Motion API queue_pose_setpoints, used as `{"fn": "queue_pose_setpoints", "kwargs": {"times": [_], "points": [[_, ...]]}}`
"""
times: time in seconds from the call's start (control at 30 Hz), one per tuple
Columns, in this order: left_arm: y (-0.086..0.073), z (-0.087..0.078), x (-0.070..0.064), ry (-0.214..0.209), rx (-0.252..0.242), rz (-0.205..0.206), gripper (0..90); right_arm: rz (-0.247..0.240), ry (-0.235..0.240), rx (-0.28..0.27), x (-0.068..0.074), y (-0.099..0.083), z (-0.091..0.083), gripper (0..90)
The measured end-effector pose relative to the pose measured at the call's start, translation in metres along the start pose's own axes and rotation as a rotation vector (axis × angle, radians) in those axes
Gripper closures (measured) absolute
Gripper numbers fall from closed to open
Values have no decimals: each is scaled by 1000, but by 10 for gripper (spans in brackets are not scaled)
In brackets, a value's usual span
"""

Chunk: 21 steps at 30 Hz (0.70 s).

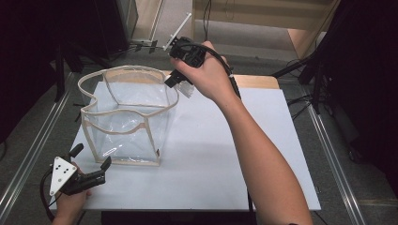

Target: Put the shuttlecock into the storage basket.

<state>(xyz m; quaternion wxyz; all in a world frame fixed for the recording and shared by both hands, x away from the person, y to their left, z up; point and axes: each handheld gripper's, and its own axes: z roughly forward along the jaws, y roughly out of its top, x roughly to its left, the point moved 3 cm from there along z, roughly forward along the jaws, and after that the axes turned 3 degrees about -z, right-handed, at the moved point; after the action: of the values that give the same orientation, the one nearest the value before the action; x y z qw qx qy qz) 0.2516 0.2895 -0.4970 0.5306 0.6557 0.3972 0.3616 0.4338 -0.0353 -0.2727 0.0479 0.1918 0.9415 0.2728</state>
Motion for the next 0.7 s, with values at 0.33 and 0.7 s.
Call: {"fn": "queue_pose_setpoints", "kwargs": {"times": [0.33,0.7], "points": [[0,0,0,-1,0,1,23,-21,11,6,6,12,9,624],[0,0,0,1,1,4,23,-35,27,-1,12,22,21,624]]}}
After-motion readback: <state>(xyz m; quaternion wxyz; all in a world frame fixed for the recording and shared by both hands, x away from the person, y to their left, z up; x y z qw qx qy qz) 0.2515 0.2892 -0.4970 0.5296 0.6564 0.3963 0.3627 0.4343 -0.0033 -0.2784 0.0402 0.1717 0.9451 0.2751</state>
